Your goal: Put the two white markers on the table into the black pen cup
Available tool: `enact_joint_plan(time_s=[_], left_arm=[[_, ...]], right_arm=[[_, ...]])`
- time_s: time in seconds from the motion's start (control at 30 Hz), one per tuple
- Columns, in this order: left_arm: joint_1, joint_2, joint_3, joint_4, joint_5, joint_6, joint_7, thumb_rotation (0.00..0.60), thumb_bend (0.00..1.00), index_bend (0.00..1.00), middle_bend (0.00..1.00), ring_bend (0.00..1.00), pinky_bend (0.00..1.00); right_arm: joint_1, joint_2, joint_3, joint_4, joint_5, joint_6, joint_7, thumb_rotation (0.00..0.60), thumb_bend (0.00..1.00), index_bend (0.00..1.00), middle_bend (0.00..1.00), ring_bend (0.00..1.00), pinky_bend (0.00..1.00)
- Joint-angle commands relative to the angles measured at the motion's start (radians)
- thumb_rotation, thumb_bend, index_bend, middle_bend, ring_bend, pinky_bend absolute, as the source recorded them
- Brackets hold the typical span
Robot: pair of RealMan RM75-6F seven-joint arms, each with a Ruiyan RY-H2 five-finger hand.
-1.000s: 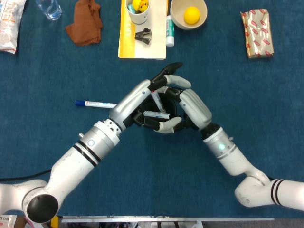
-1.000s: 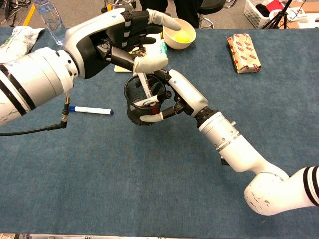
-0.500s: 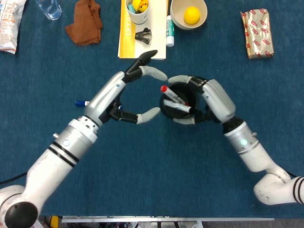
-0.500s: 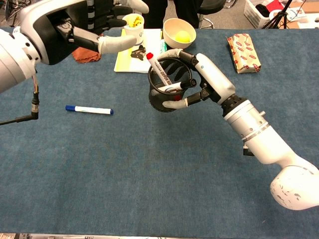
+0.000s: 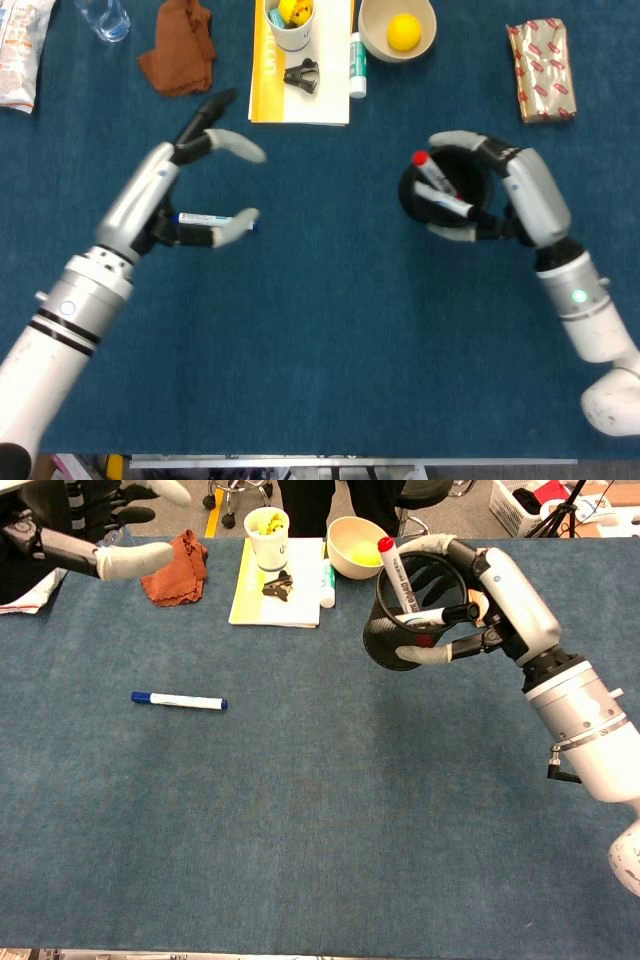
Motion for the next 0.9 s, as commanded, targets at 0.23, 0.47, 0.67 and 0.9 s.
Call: enact_joint_plan(time_s=[0.23,0.47,0.67,0.9], left_arm=[[0.046,-0.026,0.068,0.131,-0.010,0.043,0.078,0.600,0.27,0.37,0.00,0.00,0.00],[0.038,-0.074,0.113,0.240,-0.011,0.002,0.142,0.600,0.27,0.39,0.00,0.00,0.00],[0.014,-0.159,0.154,0.342,0.002,-0.019,0.261,0.600,0.27,0.40,0.00,0.00,0.00],[-0.022,-0.263,0.170,0.429,0.007,-0.064,0.330,0.600,0.27,0.43,0.00,0.00,0.00]], right_arm=[[-0.047,0.112,0.012,-0.137,-0.053,0.110,-0.016,0.600,0.00,0.45,0.52,0.43,0.42],[-0.079,0.173,0.012,-0.203,-0.070,0.155,-0.034,0.600,0.00,0.45,0.52,0.43,0.42],[-0.109,0.192,-0.003,-0.196,-0.062,0.166,-0.021,0.600,0.00,0.45,0.52,0.43,0.42],[-0.129,0.190,-0.009,-0.175,-0.072,0.188,0.005,0.600,0.00,0.45,0.53,0.43,0.42]])
